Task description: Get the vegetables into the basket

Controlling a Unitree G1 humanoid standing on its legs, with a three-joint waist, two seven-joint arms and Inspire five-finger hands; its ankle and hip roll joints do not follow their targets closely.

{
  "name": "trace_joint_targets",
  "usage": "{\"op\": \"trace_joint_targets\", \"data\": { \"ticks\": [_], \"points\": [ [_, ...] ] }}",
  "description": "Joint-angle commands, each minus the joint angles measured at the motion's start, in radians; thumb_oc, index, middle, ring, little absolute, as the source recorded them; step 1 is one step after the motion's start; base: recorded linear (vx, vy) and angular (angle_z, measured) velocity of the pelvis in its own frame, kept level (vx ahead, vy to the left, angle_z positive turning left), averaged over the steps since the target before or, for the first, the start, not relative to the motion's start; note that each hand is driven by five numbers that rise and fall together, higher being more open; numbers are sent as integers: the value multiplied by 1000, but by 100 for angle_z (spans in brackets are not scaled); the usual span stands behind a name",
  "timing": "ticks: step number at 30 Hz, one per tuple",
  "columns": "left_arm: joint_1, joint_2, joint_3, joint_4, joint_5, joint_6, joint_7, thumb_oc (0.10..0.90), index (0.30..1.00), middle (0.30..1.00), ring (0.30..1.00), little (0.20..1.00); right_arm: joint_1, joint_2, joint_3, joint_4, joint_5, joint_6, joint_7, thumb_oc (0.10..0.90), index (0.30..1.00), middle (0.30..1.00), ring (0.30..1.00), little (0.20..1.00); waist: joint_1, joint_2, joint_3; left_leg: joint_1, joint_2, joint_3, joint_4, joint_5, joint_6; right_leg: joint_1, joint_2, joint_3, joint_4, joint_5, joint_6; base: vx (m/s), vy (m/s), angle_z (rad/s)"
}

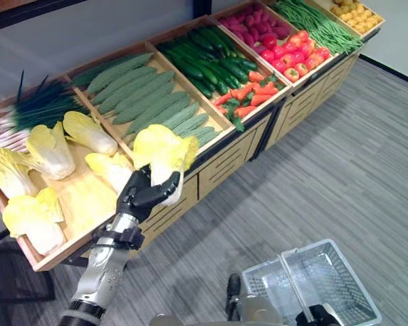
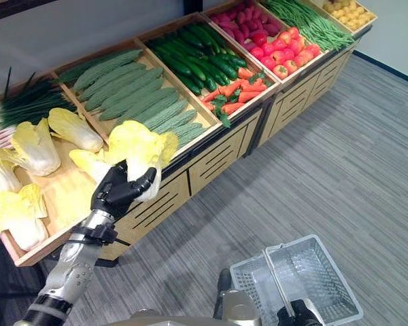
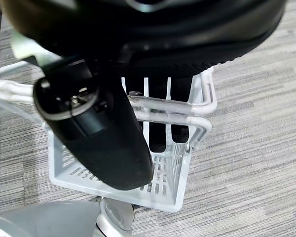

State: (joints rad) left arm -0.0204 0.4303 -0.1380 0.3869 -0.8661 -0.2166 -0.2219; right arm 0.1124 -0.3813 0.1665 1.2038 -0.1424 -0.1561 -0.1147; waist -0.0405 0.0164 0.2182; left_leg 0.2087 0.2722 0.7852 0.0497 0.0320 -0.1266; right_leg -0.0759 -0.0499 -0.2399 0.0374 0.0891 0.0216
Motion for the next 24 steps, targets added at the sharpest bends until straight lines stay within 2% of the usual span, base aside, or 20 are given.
{"op": "trace_joint_targets", "data": {
  "ticks": [1, 2, 3, 4, 6, 9, 12, 14, 18, 22, 23, 24],
  "points": [
    [-8, 19, 71, -196, -39, -90, -53, 400, 300, 300, 300, 300, -9, -42, 14, 24, 23, -23, 9, 400, 300, 300, 300, 300, 50, -18, 22, -154, -16, -226, 16, 116, -59, 90, -45, 49, 74, -164, 81, -66, 44, -31],
    [10, 9, 83, -196, -44, -94, -53, 400, 300, 300, 300, 300, -33, -56, 17, 42, 26, -17, 12, 400, 300, 300, 300, 300, 77, -22, 17, -186, -71, -420, -4, 70, -38, 75, -48, 108, 63, -145, 88, -68, 44, -56],
    [10, 9, 83, -196, -44, -94, -53, 400, 300, 300, 300, 300, -34, -56, 18, 42, 26, -17, 12, 400, 300, 300, 300, 300, 77, -22, 14, -189, -70, -420, -4, 71, -38, 72, -48, 108, 62, -143, 88, 18, 90, -100],
    [23, 12, 97, -188, -46, -102, -53, 400, 300, 300, 300, 300, -42, -62, 22, 45, 23, -15, 16, 400, 300, 300, 300, 300, 95, -26, 11, -192, -89, -518, -21, 55, -29, 59, -46, 153, 60, -131, 94, 26, 57, -110],
    [28, 13, 117, -161, -57, -105, -57, 400, 300, 300, 300, 300, -45, -62, 31, 47, 20, -17, 28, 400, 300, 300, 300, 300, 95, -28, 4, -177, -82, -511, -46, 49, -20, 48, -50, 180, 66, -120, 101, 40, 110, -61],
    [31, 13, 137, -141, -76, -102, -69, 400, 300, 300, 300, 300, -40, -59, 28, 43, 19, -18, 34, 400, 300, 300, 300, 300, 95, -29, -2, -157, -83, -486, -74, 54, -14, 47, -59, 182, 69, -120, 107, 25, 159, -54],
    [42, 17, 155, -118, -80, -105, -71, 400, 300, 300, 300, 300, -30, -47, 15, 45, 13, -18, 35, 400, 300, 300, 300, 300, 86, -37, -15, -122, -129, -452, -110, 40, 8, 44, -95, 196, 64, -97, 133, 20, 267, -53],
    [42, 18, 161, -108, -81, -106, -74, 400, 300, 300, 300, 300, -35, -44, 14, 47, 10, -14, 36, 400, 300, 300, 300, 300, 84, -40, -17, -117, -141, -446, -112, 31, 16, 38, -105, 205, 62, -89, 143, -16, 189, -12],
    [37, 32, 183, -49, -78, -106, -105, 400, 300, 300, 300, 300, -46, -23, 23, 39, 0, -14, 49, 400, 300, 300, 300, 300, 86, -55, -23, -94, -188, -409, -124, 2, 43, 14, -146, 235, 61, -37, 178, -14, 201, -31],
    [35, 33, 187, -32, -74, -108, -110, 400, 300, 300, 300, 300, -43, -20, 24, 35, -3, -16, 52, 400, 300, 300, 300, 300, 83, -60, -23, -89, -201, -400, -122, -8, 51, 8, -154, 248, 62, -24, 186, -19, 111, -8],
    [34, 33, 189, -23, -75, -106, -118, 400, 300, 300, 300, 300, -43, -21, 22, 36, -5, -14, 52, 400, 300, 300, 300, 300, 80, -63, -22, -87, -209, -395, -120, -15, 56, 2, -160, 255, 62, -11, 192, -53, 123, -12],
    [32, 38, 190, -9, -68, -106, -126, 400, 300, 300, 300, 300, -46, -20, 16, 34, -3, -13, 54, 400, 300, 300, 300, 300, 75, -68, -20, -84, -223, -383, -123, -21, 63, -17, -166, 277, 58, 32, 205, -88, 170, -16]
  ]
}}
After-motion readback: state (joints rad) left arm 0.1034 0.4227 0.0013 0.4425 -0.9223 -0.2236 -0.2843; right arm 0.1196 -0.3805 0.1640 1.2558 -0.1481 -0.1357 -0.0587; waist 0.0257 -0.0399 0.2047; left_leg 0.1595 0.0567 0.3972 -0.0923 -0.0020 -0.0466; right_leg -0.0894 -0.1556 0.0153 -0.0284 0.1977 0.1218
